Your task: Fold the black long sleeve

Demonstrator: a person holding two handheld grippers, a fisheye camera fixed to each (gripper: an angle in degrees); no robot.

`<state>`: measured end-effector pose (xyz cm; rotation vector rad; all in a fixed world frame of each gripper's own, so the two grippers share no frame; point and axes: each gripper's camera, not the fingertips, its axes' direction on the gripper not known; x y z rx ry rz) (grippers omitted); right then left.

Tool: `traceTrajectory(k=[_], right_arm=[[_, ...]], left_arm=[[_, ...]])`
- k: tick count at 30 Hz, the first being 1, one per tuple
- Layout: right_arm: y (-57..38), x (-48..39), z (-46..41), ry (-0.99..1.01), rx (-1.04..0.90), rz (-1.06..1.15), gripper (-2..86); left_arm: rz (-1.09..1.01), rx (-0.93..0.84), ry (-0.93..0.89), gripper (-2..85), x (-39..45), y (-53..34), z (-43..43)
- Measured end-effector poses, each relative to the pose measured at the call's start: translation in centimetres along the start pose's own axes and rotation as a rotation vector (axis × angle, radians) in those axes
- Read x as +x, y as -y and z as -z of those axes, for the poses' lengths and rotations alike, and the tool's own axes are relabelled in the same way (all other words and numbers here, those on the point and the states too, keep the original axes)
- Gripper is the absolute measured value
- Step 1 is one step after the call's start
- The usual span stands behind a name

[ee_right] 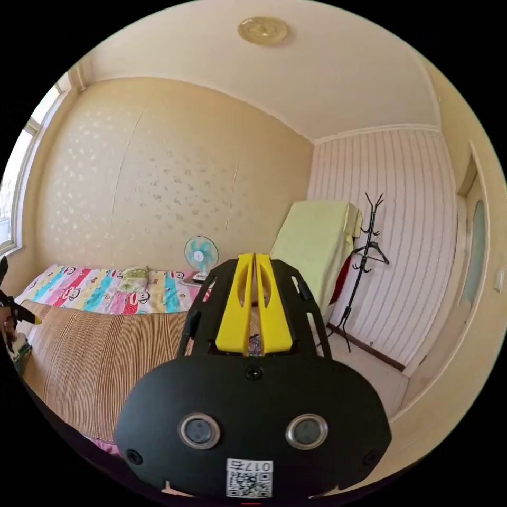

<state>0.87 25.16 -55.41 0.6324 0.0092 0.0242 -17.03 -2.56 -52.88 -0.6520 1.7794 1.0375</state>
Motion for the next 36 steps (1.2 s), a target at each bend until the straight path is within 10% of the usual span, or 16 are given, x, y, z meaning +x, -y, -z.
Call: traceTrajectory(k=[6, 18, 24, 36], right_arm=[[-10.0, 8.5, -15.7, 0.108, -0.775, -0.15, 2.6], [-25.8, 17.8, -36.9, 0.065, -1.313, -0.473, 6.1], [-21.7, 17.9, -31.5, 0.413, -1.018, -0.555, 3.0], [-8.9, 11.5, -18.5, 1.686, -0.522, -0.218, 1.9]], left_arm=[[-0.098, 0.013, -0.08, -1.0, 2.8, -0.7, -4.8], [-0.042, 0.108, 0.177, -0.9, -1.4, -3.9, -1.6], [0.026, 0.112, 0.163, -0.1, -5.1, -3.4, -2.1], [0.382, 0.149, -0.613, 8.7, -16.9, 4.2, -10.1]])
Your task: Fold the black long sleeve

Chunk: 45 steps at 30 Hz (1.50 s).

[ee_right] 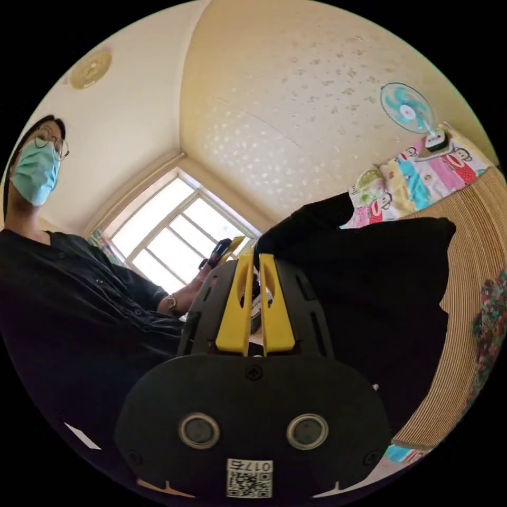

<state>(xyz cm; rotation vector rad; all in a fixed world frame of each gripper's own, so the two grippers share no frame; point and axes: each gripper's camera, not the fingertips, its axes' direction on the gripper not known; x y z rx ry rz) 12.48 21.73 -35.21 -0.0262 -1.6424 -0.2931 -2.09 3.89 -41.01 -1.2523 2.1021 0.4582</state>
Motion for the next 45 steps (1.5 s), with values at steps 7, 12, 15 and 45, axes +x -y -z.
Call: traceTrajectory(k=[7, 12, 15, 45], right_arm=[[-0.4, -8.4, -2.7, 0.836, 0.064, 0.397, 0.5], [-0.5, -7.9, -3.2, 0.412, -0.182, 0.43, 1.5], [-0.9, -5.4, 1.0, 0.337, 0.01, 0.369, 3.7], [1.0, -16.6, -13.7, -0.367, -0.057, 0.618, 4.5]], left_arm=[[0.147, 0.017, -0.21, 5.9, -5.2, 2.2, 2.3], [-0.138, -0.031, -0.246, -0.7, -2.5, 2.9, 8.3], [-0.321, 0.008, -0.38, -0.9, 0.3, 2.8, 13.1], [0.048, -0.226, -0.503, 19.2, -8.4, 16.1, 14.8]])
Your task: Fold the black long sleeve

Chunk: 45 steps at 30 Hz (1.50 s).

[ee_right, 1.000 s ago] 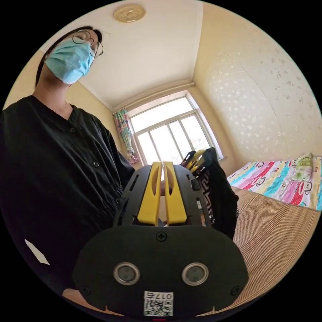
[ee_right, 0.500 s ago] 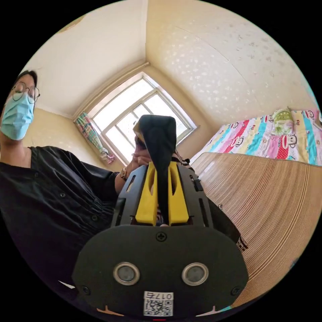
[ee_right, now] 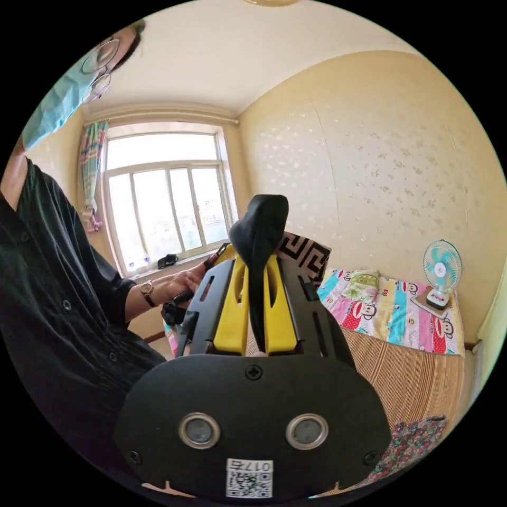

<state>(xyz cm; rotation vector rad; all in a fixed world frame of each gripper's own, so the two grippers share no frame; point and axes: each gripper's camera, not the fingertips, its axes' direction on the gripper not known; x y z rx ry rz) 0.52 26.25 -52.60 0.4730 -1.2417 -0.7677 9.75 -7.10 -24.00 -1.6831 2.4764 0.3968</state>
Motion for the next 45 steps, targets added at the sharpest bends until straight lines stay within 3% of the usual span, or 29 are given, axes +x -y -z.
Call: traceTrajectory(k=[3, 6, 7, 9, 12, 15, 20, 23, 30, 33, 36, 40, 42, 45], right_arm=[[0.1, -6.7, -6.1, 0.049, -0.153, 0.199, 4.7], [-0.3, -11.3, -10.2, 0.113, -0.175, 0.207, 4.4], [-0.5, -12.4, -11.5, 0.177, -0.173, 0.17, 4.3], [-0.8, -13.7, -12.8, 0.248, -0.158, 0.149, 4.2], [-1.0, -14.9, -14.0, 0.245, -0.148, 0.184, 4.6], [-1.3, -14.2, -14.9, 0.313, -0.157, 0.175, 5.8], [-3.6, -9.4, -13.5, 0.384, -0.032, -0.028, 6.8], [-5.8, -6.7, -13.2, 0.284, 0.008, -0.152, 8.6], [-6.9, -5.7, -21.4, 0.261, -0.245, -0.145, 15.7], [-7.6, -6.7, -24.9, 0.266, -0.295, -0.164, 12.8], [-7.1, -7.8, -23.2, 0.067, -0.162, -0.18, 3.0], [-5.2, -8.6, -16.4, -0.212, 0.095, -0.221, 1.6], [-4.7, -9.3, -14.2, -0.212, 0.169, -0.173, 1.8], [-5.4, -10.2, -14.3, 0.07, 0.135, -0.059, 4.2]], left_arm=[[0.073, -0.047, -0.069, 17.4, -1.3, -0.5, 1.9], [0.056, -0.054, -0.192, 5.4, -1.6, -1.3, 4.5], [0.007, -0.05, -0.307, 0.7, -1.3, -1.5, 5.4], [-0.052, -0.103, -0.379, -0.3, -0.4, -1.5, 6.6], [-0.155, -0.177, -0.307, -0.8, 1.8, -1.5, 8.4], [-0.251, -0.235, -0.413, -0.9, 3.5, -1.5, 9.7], [-0.457, -0.293, -0.629, -1.0, 8.5, -2.3, 12.1], [-0.498, -0.369, -0.582, -1.0, 10.8, -2.9, 11.9], [-0.52, -0.502, -0.691, -0.9, 12.7, -3.4, 8.4], [-0.542, -0.57, -0.681, -0.9, 14.2, -3.4, 6.9], [-0.596, -0.605, -0.59, -0.9, 16.6, -3.8, 7.1], [-0.697, -0.505, -0.431, -0.9, 19.4, -4.6, 11.3], [-0.731, -0.439, -0.398, -0.9, 20.0, -5.0, 13.2], [-0.784, -0.394, -0.455, -0.9, 20.4, -5.3, 13.9]])
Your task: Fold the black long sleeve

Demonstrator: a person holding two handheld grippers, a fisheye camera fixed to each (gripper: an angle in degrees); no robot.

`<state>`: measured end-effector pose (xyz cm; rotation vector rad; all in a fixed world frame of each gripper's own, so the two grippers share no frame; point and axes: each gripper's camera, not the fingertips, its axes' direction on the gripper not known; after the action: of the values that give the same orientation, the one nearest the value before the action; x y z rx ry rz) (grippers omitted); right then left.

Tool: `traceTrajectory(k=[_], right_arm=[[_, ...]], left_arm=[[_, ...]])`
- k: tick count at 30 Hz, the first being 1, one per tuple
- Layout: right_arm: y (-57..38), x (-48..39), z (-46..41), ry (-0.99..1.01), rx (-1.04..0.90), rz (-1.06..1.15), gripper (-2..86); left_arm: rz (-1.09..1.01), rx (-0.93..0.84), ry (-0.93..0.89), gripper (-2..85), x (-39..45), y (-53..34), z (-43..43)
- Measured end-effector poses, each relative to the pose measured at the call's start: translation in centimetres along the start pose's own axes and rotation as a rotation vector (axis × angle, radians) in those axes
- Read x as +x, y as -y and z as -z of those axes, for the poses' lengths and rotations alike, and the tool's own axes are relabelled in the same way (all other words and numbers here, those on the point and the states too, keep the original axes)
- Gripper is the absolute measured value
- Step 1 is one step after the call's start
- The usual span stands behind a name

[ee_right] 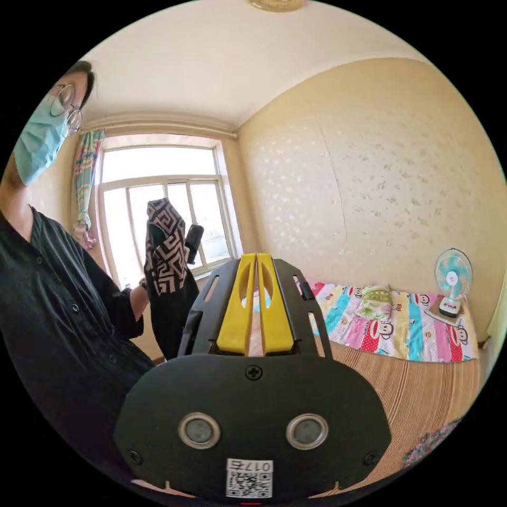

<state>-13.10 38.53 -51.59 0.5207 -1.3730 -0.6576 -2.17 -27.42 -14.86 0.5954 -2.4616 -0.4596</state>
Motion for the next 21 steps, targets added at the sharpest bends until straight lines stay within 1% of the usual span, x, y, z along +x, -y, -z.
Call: traceTrajectory(k=[1, 2, 3, 4, 5, 6, 7, 8, 9, 10, 12, 15, 16, 17, 18, 20, 21], right_arm=[[-1.2, -0.1, -1.4, 0.147, -0.064, 0.005, 6.7], [-2.0, -0.3, -2.2, 0.231, -0.102, 0.008, 8.8], [-3.9, -0.7, -4.2, 0.398, -0.182, -0.004, 13.1], [-6.0, -1.2, -6.4, 0.536, -0.264, -0.037, 13.8], [-7.2, -1.6, -7.6, 0.575, -0.304, -0.056, 14.2], [-9.5, -2.3, -9.4, 0.551, -0.364, -0.098, 12.1], [-11.3, -2.9, -10.5, 0.445, -0.387, -0.143, 9.1], [-12.0, -3.1, -10.5, 0.406, -0.373, -0.158, 7.1], [-12.9, -3.5, -9.7, 0.348, -0.31, -0.192, 4.7], [-13.1, -3.5, -8.2, 0.239, -0.233, -0.249, 4.0], [-12.7, -4.0, -5.1, 0.09, -0.122, -0.289, 3.6], [-10.4, -7.2, 0.0, -0.138, 0.013, -0.24, 3.2], [-9.4, -9.0, 1.6, -0.217, 0.064, -0.208, 3.1], [-8.9, -10.1, 2.4, -0.25, 0.093, -0.191, 3.1], [-8.0, -12.1, 3.8, -0.289, 0.146, -0.164, 3.1], [-6.8, -15.2, 5.0, -0.299, 0.2, -0.1, 3.0], [-6.2, -17.3, 5.5, -0.317, 0.233, -0.054, 3.1]], left_arm=[[-0.013, 0.022, -0.043, -0.9, -0.5, 0.0, -0.3], [-0.008, 0.037, -0.094, -1.0, -1.5, 0.0, -0.7], [0.0, 0.041, -0.117, -1.0, -2.1, 0.1, -1.0], [0.021, 0.041, -0.146, -1.0, -3.3, 0.3, -1.7], [0.039, 0.032, -0.155, -0.9, -4.4, 0.6, -2.4], [0.048, 0.024, -0.157, -0.9, -4.9, 0.7, -2.8], [0.065, 0.001, -0.159, -0.9, -5.7, 1.0, -3.6], [0.077, -0.022, -0.157, -0.9, -6.2, 1.3, -4.4], [0.083, -0.033, -0.15, -0.9, -6.4, 1.4, -4.7], [0.09, -0.044, -0.136, -0.9, -6.5, 1.6, -5.0], [0.097, -0.041, -0.113, -0.9, -6.3, 1.6, -5.1], [0.09, -0.004, -0.012, -0.9, -5.1, 1.1, -3.8], [0.089, 0.007, 0.088, -0.9, -4.4, 0.7, -3.0], [0.103, 0.015, 0.214, -0.9, -3.8, 0.2, -2.3], [0.113, 0.017, 0.282, -0.9, -3.5, -0.1, -2.0], [0.15, 0.036, 0.53, -0.9, -2.7, -1.2, -1.3], [0.161, 0.041, 0.584, -0.9, -2.7, -1.5, -1.2]])
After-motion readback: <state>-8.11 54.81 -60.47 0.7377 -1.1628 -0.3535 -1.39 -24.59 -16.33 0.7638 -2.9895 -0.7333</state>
